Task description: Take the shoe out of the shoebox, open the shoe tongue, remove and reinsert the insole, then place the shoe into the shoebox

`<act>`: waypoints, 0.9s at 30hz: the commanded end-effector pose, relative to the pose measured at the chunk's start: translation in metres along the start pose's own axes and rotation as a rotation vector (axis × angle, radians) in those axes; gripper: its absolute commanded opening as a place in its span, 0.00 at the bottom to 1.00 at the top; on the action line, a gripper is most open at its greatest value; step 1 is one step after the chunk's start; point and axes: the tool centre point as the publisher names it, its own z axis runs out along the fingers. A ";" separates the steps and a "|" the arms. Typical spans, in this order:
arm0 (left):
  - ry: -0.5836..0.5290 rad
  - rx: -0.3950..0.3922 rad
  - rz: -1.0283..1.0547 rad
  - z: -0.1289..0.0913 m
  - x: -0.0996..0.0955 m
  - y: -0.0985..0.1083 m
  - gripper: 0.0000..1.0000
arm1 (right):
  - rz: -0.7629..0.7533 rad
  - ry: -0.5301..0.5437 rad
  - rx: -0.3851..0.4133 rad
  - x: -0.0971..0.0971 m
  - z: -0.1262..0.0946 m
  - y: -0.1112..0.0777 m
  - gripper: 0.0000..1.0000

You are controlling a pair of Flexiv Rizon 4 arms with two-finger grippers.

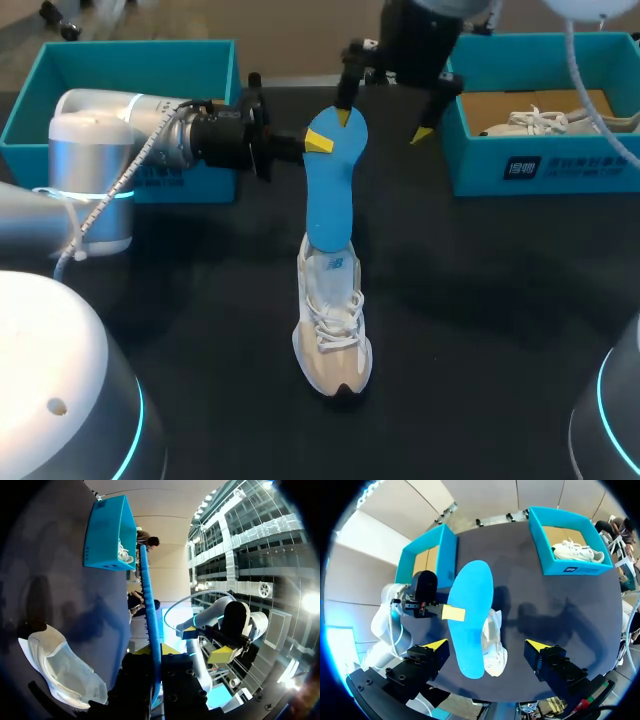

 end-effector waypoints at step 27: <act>-0.003 0.000 -0.001 0.000 0.000 0.000 0.00 | 0.005 0.748 -0.074 -0.066 0.005 -0.006 1.00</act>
